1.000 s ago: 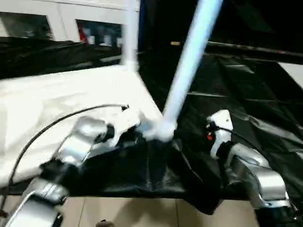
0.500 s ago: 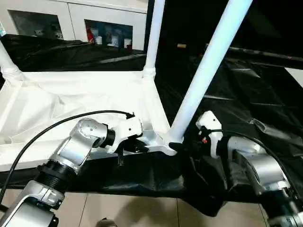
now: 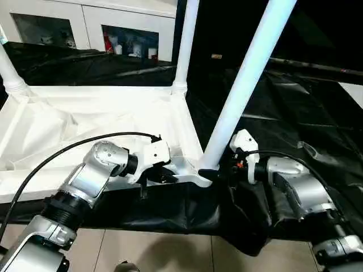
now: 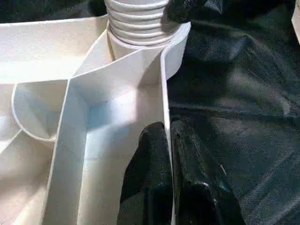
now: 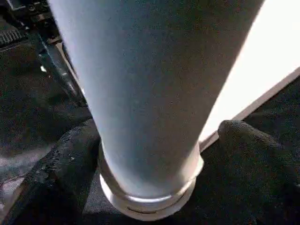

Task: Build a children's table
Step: Rotate leg to tighten

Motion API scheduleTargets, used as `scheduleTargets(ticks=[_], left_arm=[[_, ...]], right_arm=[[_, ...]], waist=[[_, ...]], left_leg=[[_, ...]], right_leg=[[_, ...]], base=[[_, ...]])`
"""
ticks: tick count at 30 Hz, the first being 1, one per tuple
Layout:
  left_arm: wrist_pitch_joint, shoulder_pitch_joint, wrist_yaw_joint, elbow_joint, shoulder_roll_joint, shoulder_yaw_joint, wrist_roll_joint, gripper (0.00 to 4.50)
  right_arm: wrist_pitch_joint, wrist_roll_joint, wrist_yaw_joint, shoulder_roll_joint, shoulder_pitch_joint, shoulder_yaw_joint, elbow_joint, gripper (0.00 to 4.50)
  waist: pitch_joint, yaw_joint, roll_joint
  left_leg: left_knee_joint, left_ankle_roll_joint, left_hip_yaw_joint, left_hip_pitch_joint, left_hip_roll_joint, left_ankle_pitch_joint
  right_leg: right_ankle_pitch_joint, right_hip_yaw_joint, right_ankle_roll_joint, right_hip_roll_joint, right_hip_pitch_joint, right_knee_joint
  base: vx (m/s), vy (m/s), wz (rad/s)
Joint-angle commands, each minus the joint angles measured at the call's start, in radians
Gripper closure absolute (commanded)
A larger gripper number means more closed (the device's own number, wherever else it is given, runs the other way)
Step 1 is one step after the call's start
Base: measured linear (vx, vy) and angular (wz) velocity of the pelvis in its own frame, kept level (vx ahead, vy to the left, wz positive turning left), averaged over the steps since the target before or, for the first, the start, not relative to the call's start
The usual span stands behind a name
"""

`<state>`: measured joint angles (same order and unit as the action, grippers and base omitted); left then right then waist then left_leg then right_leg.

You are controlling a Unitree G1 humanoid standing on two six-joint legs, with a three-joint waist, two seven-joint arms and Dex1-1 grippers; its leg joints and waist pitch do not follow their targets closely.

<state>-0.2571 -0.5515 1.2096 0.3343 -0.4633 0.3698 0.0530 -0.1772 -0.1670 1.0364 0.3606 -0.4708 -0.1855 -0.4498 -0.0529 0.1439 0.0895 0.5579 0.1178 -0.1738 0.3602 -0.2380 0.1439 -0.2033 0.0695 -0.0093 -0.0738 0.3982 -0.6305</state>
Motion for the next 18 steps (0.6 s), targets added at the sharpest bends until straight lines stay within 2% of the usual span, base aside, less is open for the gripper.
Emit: scheduleTargets(ticks=[1,2,5,12,13,18], left_arm=[[0.020,-0.003,0.042,-0.007,0.011,0.037,-0.009,4.50],[0.020,-0.003,0.042,-0.007,0.011,0.037,-0.009,4.50],[0.016,0.000,0.034,-0.008,0.006,0.032,-0.008,4.50],[0.009,0.007,0.037,-0.018,-0.001,0.029,-0.012,4.50],[0.008,0.008,0.037,-0.018,-0.001,0.028,-0.012,4.50],[0.007,0.004,0.034,-0.011,0.000,0.025,-0.015,4.50]], right_arm=[[0.017,0.008,0.004,0.011,-0.021,0.008,-0.033,0.65],[0.017,0.008,0.004,0.011,-0.021,0.008,-0.033,0.76],[0.044,0.010,0.025,0.001,-0.037,0.005,-0.077,0.99],[0.079,0.018,0.040,-0.011,-0.057,-0.003,-0.134,1.45],[0.084,0.020,0.041,-0.014,-0.058,-0.004,-0.139,1.65],[0.105,0.020,0.043,-0.026,-0.061,-0.005,-0.166,1.74]], waist=[[0.066,-0.005,-0.004],[0.066,-0.005,-0.005],[0.066,-0.005,0.001],[0.065,-0.007,0.002],[0.065,-0.007,0.002],[0.066,-0.006,0.003]], left_leg=[[-0.048,-0.010,-0.011,-0.008,0.005,0.189],[-0.048,-0.010,-0.011,-0.008,0.005,0.188],[-0.047,-0.011,-0.011,-0.008,0.005,0.190],[-0.047,-0.008,-0.011,-0.007,0.005,0.201],[-0.047,-0.007,-0.010,-0.007,0.004,0.200],[-0.046,-0.009,-0.011,-0.008,0.005,0.200]], right_leg=[[-0.085,-0.043,-0.183,-0.053,-0.051,0.068],[-0.088,-0.043,-0.182,-0.053,-0.051,0.068],[-0.099,-0.042,-0.181,-0.054,-0.051,0.069],[-0.121,-0.043,-0.178,-0.055,-0.049,0.070],[-0.120,-0.042,-0.178,-0.055,-0.050,0.069],[-0.115,-0.043,-0.182,-0.054,-0.049,0.068]], base=[[0.000,0.000,0.00],[0.000,0.000,0.00],[0.000,0.000,0.00],[0.000,0.000,0.00],[0.000,0.000,0.00],[0.000,0.000,0.00]])
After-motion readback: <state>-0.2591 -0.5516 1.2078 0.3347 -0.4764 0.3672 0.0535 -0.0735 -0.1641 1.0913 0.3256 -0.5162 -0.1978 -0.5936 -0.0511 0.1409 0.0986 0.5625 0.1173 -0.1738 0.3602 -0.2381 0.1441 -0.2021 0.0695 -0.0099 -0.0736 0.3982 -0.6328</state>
